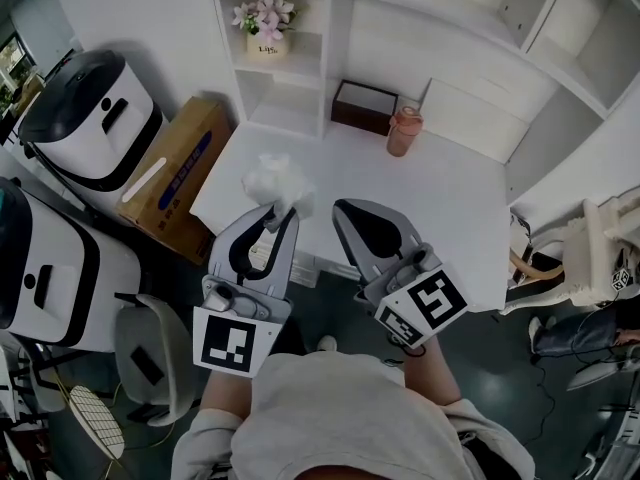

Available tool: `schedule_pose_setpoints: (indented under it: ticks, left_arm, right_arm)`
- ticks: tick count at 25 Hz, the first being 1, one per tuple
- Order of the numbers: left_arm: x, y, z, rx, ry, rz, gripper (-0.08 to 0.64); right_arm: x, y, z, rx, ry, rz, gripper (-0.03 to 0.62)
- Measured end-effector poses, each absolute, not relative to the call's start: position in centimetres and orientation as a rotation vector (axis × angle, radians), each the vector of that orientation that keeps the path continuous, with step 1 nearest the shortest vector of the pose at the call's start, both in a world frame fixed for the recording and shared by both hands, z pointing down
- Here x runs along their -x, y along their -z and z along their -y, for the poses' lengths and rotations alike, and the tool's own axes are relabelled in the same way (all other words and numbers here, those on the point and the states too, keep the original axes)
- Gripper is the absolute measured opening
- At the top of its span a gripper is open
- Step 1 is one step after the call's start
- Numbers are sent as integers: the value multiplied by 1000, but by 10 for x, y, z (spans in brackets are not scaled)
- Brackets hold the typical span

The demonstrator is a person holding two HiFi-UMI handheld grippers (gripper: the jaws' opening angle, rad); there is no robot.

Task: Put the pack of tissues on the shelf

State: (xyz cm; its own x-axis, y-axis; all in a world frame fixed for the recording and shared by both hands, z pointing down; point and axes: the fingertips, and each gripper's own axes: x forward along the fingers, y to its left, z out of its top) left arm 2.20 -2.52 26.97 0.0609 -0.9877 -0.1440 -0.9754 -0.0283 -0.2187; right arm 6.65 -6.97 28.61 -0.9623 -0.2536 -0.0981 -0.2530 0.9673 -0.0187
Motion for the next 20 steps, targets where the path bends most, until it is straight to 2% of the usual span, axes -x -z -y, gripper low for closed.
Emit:
schedule_pose_setpoints:
  ticks: [20]
  left_arm:
    - [40,-272,109,2184,60,-1895,48]
  right_arm:
    - [-10,-287,147,539,13,-3015,1]
